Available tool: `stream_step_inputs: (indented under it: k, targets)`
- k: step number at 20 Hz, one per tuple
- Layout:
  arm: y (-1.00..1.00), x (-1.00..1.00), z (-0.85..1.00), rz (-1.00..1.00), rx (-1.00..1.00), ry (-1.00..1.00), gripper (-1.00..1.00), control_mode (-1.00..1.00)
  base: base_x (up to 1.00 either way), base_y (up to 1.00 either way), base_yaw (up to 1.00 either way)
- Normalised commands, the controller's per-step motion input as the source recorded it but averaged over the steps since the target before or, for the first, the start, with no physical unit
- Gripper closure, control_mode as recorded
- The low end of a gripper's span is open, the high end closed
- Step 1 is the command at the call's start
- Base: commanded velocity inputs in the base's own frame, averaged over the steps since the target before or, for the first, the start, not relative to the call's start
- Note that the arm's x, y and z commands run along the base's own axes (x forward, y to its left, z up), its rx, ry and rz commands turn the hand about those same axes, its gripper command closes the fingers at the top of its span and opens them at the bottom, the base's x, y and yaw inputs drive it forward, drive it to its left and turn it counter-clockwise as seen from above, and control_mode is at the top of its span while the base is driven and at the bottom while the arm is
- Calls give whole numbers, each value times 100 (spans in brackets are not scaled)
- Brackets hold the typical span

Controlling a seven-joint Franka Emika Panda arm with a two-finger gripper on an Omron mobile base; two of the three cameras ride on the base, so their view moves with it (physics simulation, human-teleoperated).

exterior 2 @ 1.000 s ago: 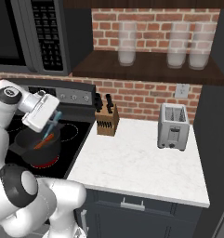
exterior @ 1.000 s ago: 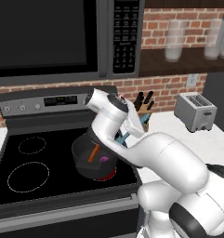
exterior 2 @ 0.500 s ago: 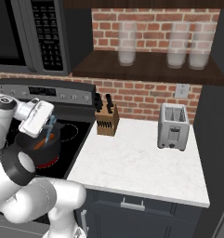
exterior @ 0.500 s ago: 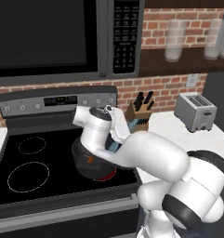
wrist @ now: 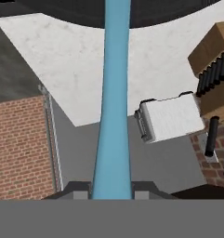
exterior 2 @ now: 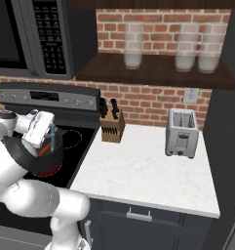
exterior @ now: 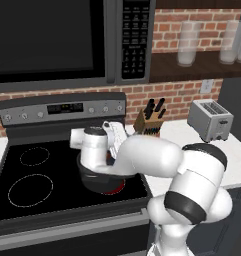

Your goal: Put the carrot and onion in the pot. Retrieve the spatula and lightly stir the vegetables in the pot.

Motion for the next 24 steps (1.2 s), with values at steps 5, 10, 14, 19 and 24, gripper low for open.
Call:
stream_step_inputs:
  k: [5, 10, 14, 19, 24]
  targets:
    - [21, 23, -8, 0, -4, 0, 100, -100, 0, 0, 0]
    - [18, 7, 0, 0, 0, 1, 100, -100, 0, 0, 0]
    - [13, 0, 0, 0, 0, 5, 100, -100, 0, 0, 0]
    - [0, 0, 0, 0, 2, 4, 100, -100, 0, 0, 0]
    - [0, 0, 4, -1, 4, 4, 100, -100, 0, 0, 0]
